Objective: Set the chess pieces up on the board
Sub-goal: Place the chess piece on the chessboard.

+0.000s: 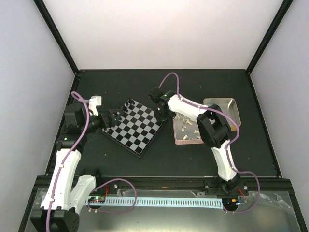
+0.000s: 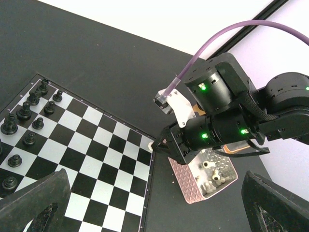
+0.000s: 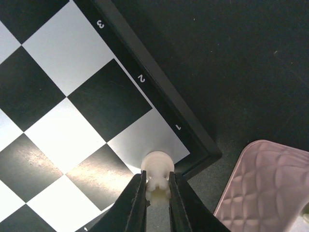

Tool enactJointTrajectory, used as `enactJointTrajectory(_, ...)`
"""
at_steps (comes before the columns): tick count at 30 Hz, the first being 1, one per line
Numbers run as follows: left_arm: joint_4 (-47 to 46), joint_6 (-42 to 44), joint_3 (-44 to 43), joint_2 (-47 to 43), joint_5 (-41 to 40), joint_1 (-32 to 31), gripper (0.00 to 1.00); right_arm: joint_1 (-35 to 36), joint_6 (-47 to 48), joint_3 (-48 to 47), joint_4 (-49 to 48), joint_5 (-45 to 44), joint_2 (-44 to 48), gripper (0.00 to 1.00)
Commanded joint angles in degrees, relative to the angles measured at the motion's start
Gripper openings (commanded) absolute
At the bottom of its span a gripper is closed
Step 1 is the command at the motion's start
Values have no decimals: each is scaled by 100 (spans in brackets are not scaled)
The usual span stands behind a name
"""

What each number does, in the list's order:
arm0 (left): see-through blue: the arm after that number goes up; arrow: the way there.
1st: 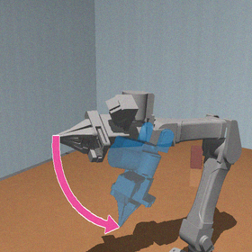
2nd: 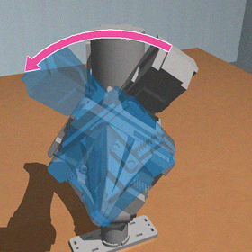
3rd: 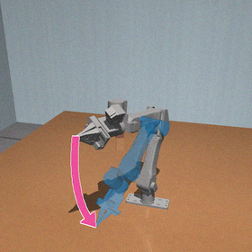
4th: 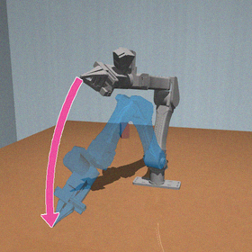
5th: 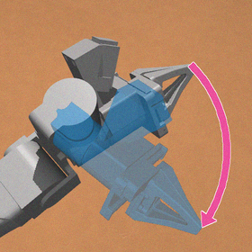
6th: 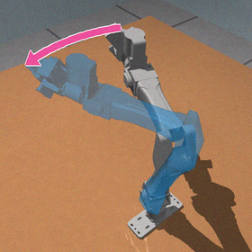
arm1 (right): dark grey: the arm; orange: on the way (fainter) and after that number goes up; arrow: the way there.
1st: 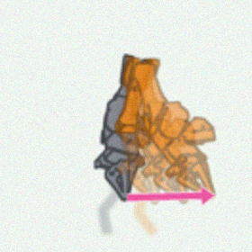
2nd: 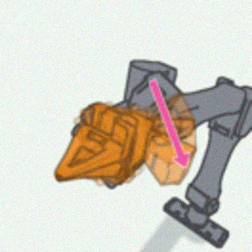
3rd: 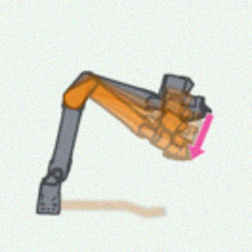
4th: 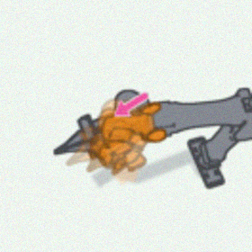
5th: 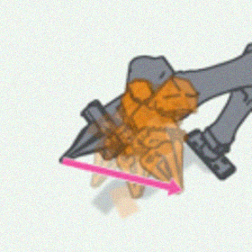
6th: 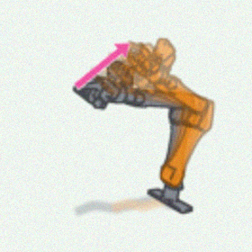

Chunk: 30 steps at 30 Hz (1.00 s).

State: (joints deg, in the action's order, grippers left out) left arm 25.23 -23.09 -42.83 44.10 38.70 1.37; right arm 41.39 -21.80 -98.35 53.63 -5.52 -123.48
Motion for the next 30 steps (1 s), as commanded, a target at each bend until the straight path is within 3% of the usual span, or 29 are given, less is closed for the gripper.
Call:
enactJointTrajectory(1, -10, 98, -76, 40, 96, -24, 99, -28, 29, -239, 54, -55, -82, 12)
enactJointTrajectory(13, 30, 104, -77, 29, 85, -28, 99, -26, 147, -323, 64, -47, -160, 11)
enactJointTrajectory(15, 30, 94, -77, 29, 82, -26, 99, -28, 150, -285, 56, -39, -143, 15)
enactJointTrajectory(21, 26, 79, -77, 29, 91, -21, 99, -28, 191, -281, 70, 34, -89, 37)
enactJointTrajectory(30, 43, 99, -93, 20, 161, -31, 99, -176, -88, 323, -493, -120, 961, 40)
